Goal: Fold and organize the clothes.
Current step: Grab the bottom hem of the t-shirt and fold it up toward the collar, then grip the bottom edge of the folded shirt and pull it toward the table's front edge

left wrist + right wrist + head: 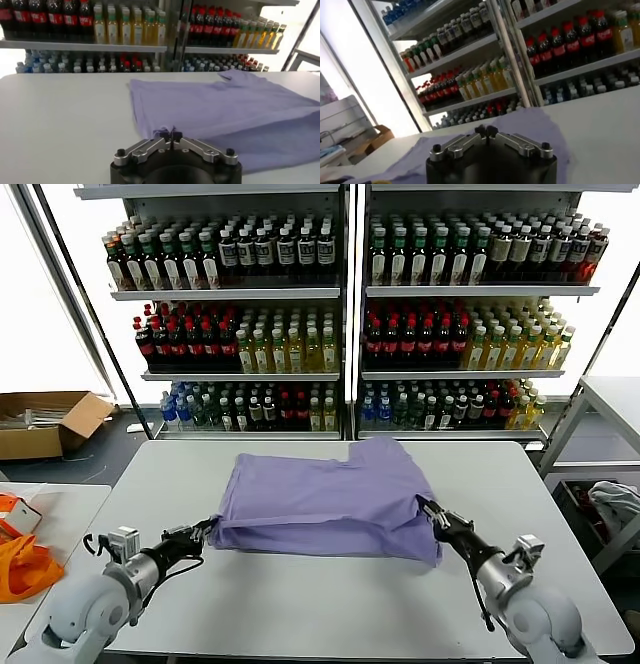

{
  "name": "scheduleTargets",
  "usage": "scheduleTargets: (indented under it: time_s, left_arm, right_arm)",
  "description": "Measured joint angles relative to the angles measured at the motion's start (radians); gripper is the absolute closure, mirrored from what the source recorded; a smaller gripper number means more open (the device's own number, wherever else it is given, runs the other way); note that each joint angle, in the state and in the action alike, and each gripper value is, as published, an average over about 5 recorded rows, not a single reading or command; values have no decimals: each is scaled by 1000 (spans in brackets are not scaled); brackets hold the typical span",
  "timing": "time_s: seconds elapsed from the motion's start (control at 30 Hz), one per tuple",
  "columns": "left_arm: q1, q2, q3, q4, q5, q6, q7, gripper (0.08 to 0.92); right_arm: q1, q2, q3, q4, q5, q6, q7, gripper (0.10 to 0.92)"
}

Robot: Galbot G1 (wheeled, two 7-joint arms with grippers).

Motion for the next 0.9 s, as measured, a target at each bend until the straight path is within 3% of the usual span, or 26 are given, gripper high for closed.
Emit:
scheduleTargets:
  time_s: [0.1, 0.3, 0.67, 0.9]
  left_arm:
    - [-47, -9, 26, 43, -1, 1, -3, 878]
    - [-87, -12, 38, 80, -11, 1, -8, 713]
    - [-8, -4, -11, 32, -17, -14, -13, 393]
    - [33, -17, -12, 35, -13, -23, -14, 210]
  right_arm:
    - [43, 6, -25, -27, -32, -3, 9, 751]
    - [54, 0, -34, -28, -71, -8, 29, 578]
    - [-104, -16, 32, 74, -139, -31, 67, 261]
    - [-189, -15, 57, 99, -172, -55, 90, 203]
